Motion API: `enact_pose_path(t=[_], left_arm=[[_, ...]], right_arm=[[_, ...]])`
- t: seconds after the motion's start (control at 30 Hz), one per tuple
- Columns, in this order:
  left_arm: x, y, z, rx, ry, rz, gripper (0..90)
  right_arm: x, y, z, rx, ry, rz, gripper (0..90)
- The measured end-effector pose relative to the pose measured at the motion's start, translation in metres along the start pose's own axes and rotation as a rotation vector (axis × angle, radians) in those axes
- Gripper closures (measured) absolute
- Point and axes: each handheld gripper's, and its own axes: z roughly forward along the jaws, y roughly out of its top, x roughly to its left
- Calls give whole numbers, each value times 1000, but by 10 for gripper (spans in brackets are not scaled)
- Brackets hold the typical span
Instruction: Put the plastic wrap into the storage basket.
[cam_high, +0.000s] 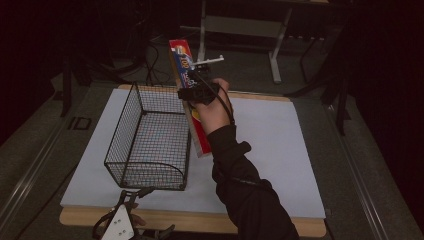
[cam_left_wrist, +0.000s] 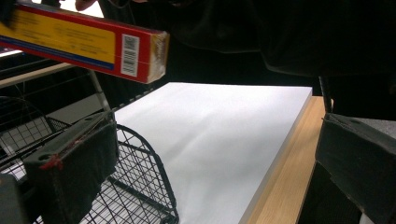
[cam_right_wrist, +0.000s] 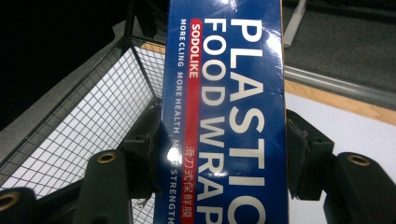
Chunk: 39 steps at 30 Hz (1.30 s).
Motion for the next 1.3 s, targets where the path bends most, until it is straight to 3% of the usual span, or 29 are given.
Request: enact_pose_path(t=[0.17, 0.37, 0.87, 1.3], left_arm=[[0, 0, -1, 3, -2, 1, 1], [1, 0, -1, 2, -1, 0, 1], [0, 0, -2, 4, 1, -2, 1], [-2, 0, -3, 1, -10, 0, 1]], right_arm=[[11, 3, 6, -6, 27, -27, 397], [36, 4, 19, -21, 63, -49, 397], [77, -11, 57, -32, 139, -120, 396], [85, -35, 89, 12, 115, -153, 396]])
